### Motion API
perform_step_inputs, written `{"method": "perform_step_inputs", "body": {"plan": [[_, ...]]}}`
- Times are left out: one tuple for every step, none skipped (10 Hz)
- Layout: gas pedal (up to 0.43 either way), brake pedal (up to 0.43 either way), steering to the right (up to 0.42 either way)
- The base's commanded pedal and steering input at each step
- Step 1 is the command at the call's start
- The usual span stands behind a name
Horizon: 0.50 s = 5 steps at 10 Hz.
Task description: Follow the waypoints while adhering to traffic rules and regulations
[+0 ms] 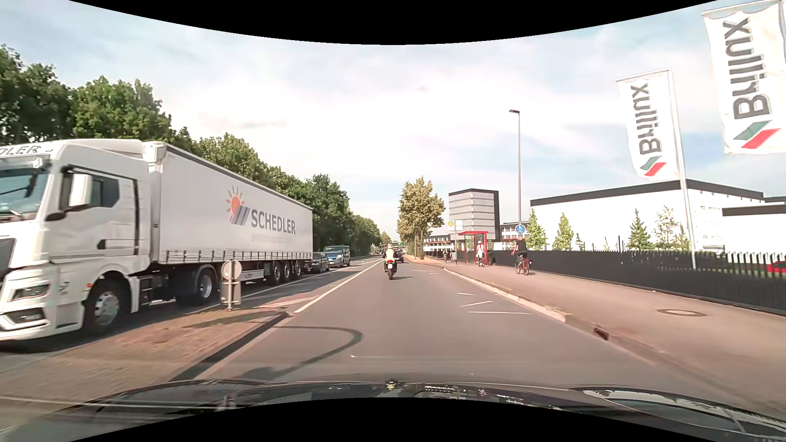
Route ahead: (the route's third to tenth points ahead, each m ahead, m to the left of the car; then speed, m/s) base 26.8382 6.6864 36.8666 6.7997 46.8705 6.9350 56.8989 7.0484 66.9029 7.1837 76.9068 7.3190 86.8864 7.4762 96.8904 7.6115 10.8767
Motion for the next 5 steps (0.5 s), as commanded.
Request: {"method": "perform_step_inputs", "body": {"plan": [[0.169, 0.0, -0.004], [0.169, 0.0, -0.004], [0.169, 0.0, -0.004], [0.169, 0.0, -0.005], [0.169, 0.0, -0.005]]}}
